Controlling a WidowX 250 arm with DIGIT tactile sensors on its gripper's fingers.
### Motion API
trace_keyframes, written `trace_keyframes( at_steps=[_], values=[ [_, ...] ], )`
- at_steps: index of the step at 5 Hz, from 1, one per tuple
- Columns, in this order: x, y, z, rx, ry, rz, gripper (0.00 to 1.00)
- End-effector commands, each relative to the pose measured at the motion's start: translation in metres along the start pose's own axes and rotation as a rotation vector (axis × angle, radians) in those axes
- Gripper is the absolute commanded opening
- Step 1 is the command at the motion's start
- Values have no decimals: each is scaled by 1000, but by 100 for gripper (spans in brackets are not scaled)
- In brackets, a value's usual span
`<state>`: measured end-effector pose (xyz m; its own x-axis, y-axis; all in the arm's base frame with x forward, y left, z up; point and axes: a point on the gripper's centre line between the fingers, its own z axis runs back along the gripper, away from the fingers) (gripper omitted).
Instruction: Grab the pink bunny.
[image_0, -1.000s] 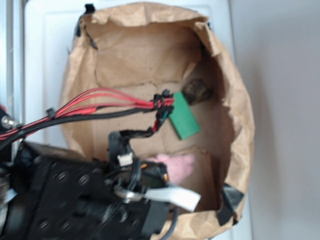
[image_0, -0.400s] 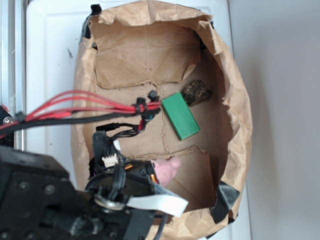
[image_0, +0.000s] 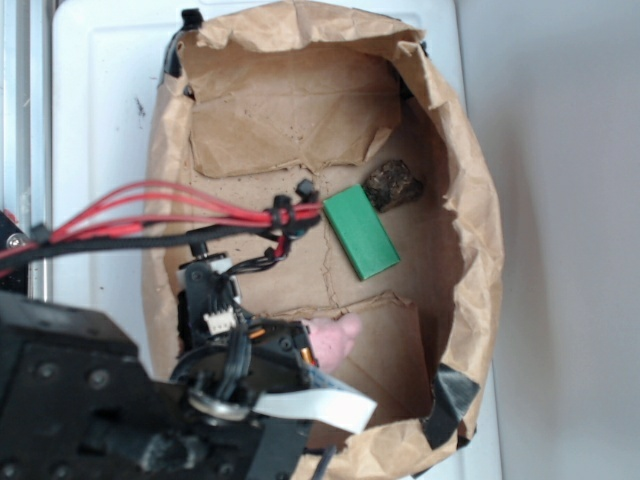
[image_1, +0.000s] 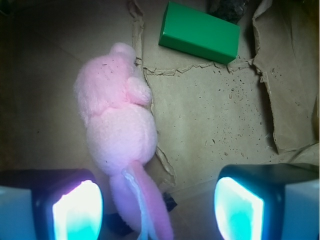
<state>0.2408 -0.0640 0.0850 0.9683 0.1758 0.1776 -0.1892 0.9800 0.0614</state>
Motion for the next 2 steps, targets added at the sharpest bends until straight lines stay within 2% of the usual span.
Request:
trace_keyframes(
  at_steps=[1, 2],
  values=[
    [0, -8, 17, -36, -47, -32, 100],
    [15, -11, -17, -53, -99, 7, 100]
  ],
)
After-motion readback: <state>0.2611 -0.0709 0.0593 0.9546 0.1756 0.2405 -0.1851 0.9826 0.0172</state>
